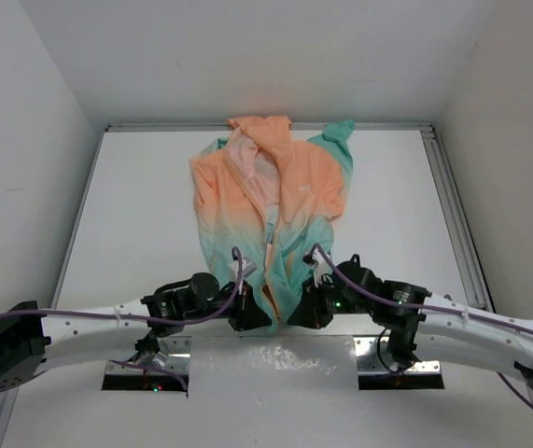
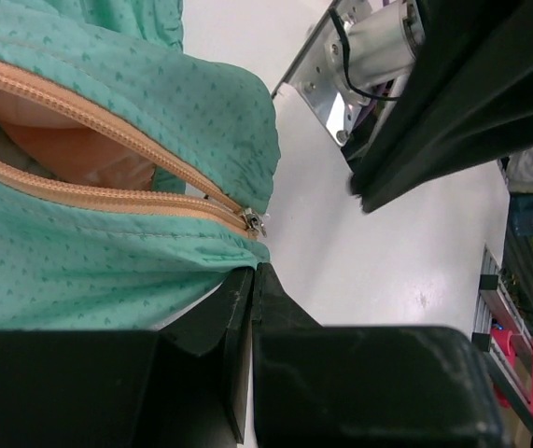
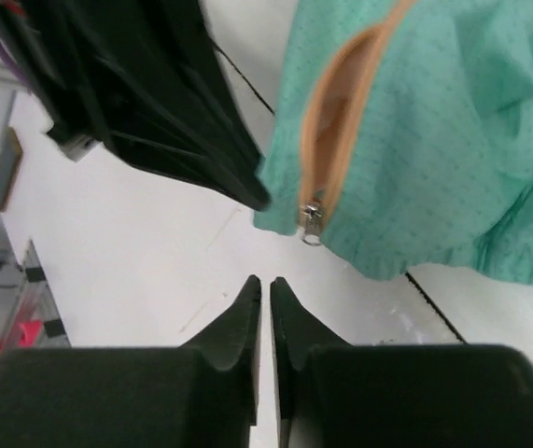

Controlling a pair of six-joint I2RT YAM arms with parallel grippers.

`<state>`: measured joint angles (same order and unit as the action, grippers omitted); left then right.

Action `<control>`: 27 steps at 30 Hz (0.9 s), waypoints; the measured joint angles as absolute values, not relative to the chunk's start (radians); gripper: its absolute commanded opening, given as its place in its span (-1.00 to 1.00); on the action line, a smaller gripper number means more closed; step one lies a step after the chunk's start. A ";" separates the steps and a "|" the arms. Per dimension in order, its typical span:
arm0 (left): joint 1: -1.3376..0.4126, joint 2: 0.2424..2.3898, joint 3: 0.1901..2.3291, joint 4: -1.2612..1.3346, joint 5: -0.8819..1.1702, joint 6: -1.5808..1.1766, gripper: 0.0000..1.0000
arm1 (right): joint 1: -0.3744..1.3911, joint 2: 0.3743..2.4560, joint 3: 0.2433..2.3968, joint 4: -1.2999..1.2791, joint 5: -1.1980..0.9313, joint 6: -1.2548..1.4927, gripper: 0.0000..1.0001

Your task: Zip up the jacket

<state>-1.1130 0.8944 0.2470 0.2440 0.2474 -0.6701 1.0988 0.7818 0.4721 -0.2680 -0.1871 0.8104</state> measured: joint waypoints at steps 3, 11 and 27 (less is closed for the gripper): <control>-1.113 0.878 0.220 0.270 0.245 -0.682 -1.00 | 1.118 0.720 0.347 -0.180 -0.168 0.922 -0.44; -1.113 0.850 0.182 0.334 0.230 -0.720 -1.00 | 1.142 0.636 0.082 0.046 -0.097 1.207 -0.35; -1.113 0.850 0.163 0.381 0.229 -0.742 -1.00 | 1.213 0.752 0.047 0.367 -0.037 1.345 -0.27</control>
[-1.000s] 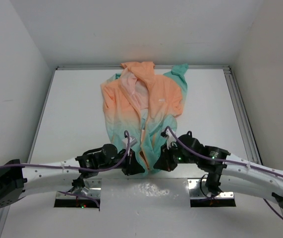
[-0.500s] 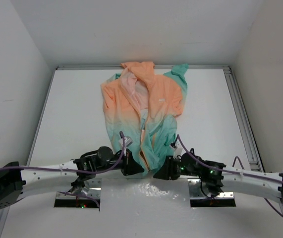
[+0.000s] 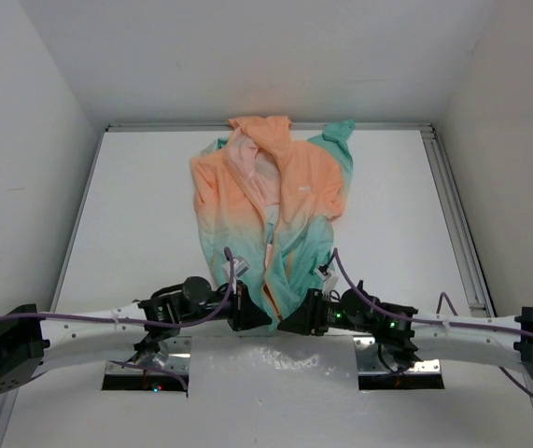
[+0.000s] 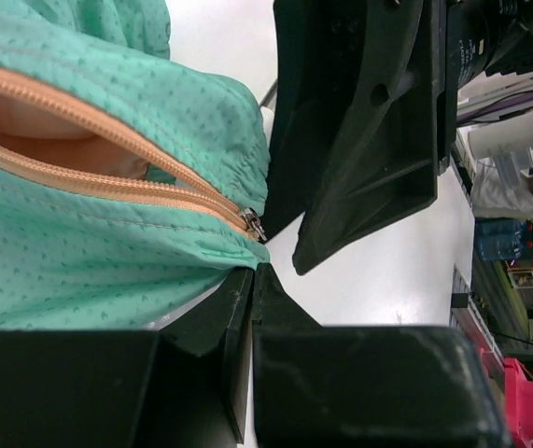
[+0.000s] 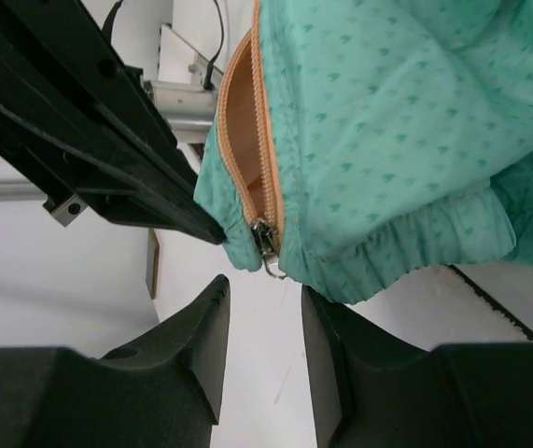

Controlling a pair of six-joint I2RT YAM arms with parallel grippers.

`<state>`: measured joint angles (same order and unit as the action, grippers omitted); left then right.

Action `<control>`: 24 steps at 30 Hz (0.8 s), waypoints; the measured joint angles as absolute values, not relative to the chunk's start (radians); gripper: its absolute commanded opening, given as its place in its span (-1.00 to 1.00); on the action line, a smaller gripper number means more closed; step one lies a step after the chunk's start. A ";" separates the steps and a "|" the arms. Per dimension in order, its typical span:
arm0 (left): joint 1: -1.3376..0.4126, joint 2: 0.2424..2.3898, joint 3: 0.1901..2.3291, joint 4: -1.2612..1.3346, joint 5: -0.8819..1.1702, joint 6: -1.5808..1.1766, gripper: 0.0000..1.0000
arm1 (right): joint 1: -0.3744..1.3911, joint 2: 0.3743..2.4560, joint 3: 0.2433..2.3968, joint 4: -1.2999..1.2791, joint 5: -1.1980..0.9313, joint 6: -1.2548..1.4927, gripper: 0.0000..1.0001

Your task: Zip up the jacket

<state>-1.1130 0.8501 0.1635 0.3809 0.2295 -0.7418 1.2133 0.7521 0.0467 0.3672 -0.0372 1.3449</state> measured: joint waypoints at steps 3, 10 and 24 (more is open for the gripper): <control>-1.113 0.850 0.163 0.381 0.231 -0.741 -1.00 | 1.213 0.760 0.047 0.373 -0.021 1.347 -0.29; -1.113 0.850 0.163 0.382 0.238 -0.741 -1.00 | 1.213 0.775 0.047 0.375 0.014 1.348 -0.40; -1.113 0.850 0.162 0.385 0.247 -0.741 -1.00 | 1.213 0.780 0.047 0.387 0.024 1.353 -0.83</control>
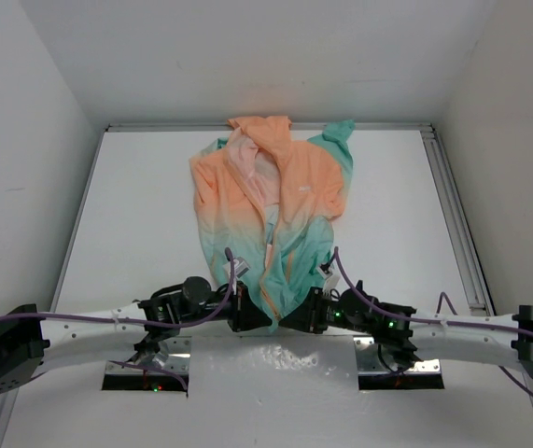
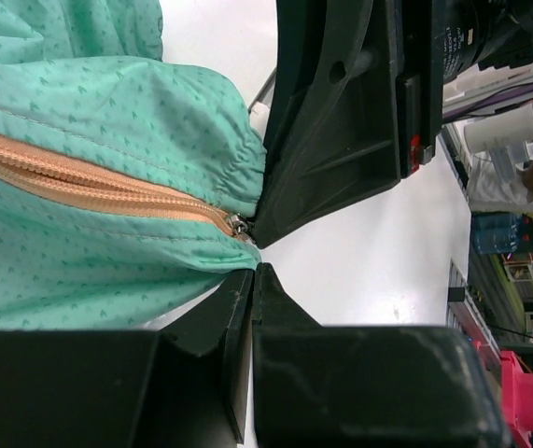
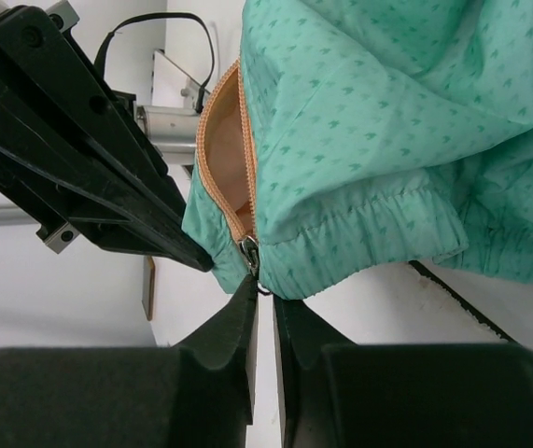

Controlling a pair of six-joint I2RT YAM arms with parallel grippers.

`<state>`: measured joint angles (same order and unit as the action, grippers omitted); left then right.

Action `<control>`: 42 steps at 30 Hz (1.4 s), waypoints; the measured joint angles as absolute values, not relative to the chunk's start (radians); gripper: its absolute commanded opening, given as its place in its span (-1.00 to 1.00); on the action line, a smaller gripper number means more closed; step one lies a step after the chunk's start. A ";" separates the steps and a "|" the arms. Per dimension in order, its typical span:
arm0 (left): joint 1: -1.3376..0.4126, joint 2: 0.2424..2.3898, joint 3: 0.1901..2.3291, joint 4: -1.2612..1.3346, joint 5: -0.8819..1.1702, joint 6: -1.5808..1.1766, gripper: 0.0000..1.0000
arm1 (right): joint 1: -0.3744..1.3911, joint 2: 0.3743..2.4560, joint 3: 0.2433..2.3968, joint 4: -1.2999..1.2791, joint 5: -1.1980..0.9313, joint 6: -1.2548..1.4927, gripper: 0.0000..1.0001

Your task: Zip up the jacket

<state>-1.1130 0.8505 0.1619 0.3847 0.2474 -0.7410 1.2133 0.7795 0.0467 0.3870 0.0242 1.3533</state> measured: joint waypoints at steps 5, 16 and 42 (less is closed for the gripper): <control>-1.113 0.853 0.162 0.381 0.246 -0.737 -1.00 | 1.214 0.761 0.047 0.376 0.024 1.357 -1.00; -1.135 0.924 0.162 0.370 0.221 -0.695 -1.00 | 1.214 0.780 0.111 0.332 0.023 1.364 -1.00; -1.200 0.910 0.200 0.233 0.165 -0.603 -0.11 | 1.219 0.794 0.451 0.054 0.360 1.178 -0.79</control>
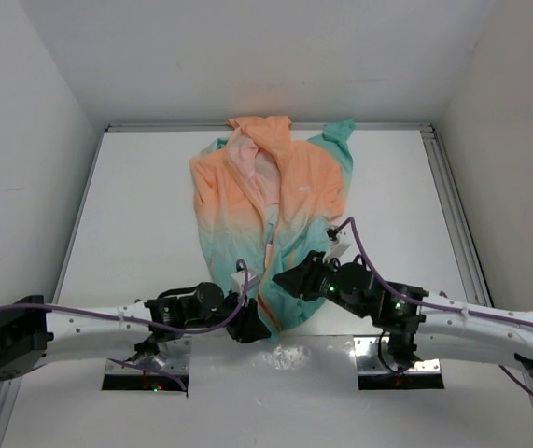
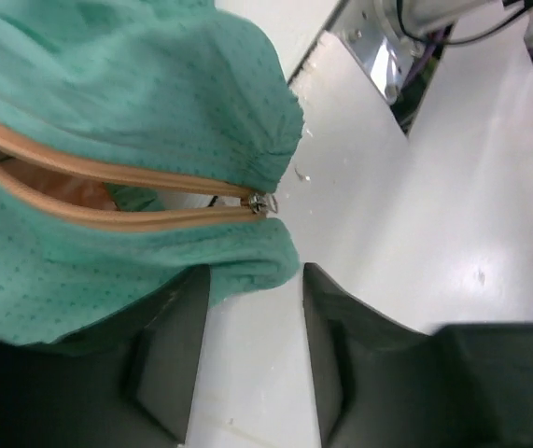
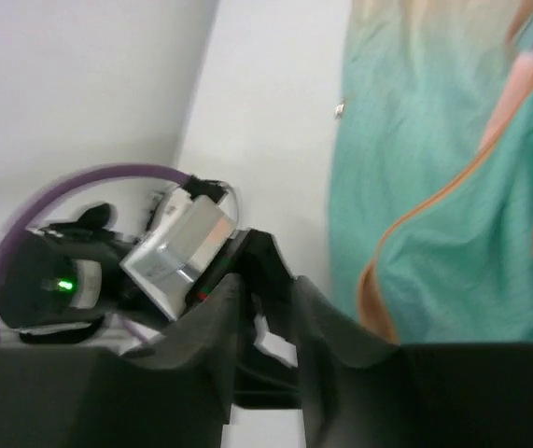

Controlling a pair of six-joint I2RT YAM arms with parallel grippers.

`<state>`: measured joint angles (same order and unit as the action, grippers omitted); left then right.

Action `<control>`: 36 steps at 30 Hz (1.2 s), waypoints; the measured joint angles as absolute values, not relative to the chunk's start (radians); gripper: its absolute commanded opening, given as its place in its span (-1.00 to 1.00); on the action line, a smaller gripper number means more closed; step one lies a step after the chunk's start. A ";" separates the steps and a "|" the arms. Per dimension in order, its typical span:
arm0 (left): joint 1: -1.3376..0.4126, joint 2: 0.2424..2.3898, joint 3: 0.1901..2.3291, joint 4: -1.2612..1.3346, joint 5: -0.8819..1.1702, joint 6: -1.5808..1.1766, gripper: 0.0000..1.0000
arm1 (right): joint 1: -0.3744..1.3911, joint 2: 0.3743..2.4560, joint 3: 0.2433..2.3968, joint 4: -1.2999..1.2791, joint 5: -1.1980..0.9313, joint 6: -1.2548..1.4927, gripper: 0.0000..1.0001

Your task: Zip up the jacket

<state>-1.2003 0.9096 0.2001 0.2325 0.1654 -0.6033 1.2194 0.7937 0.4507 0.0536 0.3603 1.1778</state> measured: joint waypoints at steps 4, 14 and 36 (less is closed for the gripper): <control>-1.203 0.885 0.251 0.152 0.104 -0.583 0.18 | 1.219 0.830 0.548 -0.140 0.385 1.042 -1.00; -1.063 0.782 0.426 -0.103 -0.329 -0.714 -0.75 | 1.198 0.950 0.656 -0.396 0.432 0.791 -1.00; -0.542 1.657 0.700 0.141 -0.156 -0.744 -0.61 | 1.076 0.836 0.406 -0.305 0.377 0.812 -0.97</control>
